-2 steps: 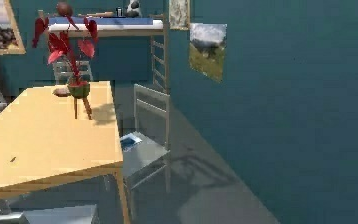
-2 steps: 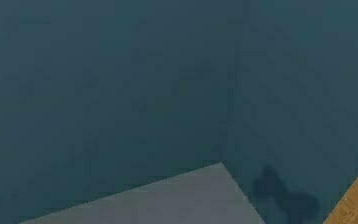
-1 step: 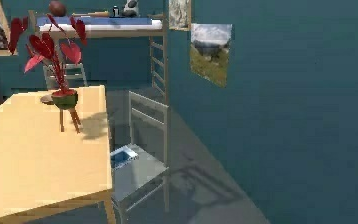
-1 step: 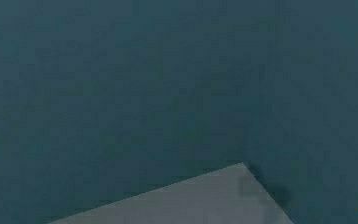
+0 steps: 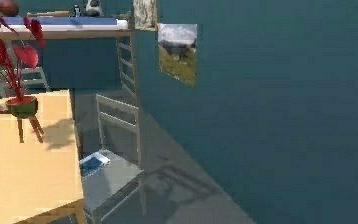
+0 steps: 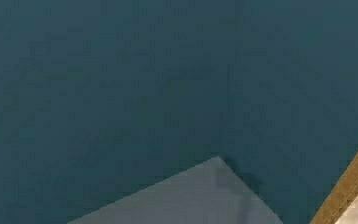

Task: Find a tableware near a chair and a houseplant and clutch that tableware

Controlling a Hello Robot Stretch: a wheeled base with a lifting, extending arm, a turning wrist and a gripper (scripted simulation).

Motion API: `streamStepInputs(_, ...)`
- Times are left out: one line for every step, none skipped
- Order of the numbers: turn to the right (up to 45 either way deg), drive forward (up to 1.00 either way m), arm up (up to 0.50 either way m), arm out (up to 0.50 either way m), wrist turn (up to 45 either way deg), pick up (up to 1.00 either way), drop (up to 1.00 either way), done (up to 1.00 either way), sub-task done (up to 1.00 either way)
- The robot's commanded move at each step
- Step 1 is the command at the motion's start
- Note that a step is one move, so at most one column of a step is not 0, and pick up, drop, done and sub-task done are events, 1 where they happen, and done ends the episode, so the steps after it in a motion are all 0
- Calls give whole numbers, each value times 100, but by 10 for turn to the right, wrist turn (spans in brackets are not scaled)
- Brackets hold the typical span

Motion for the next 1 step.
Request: streamStepInputs(0, 80, 0, 0, 0, 0, 0, 0, 0)
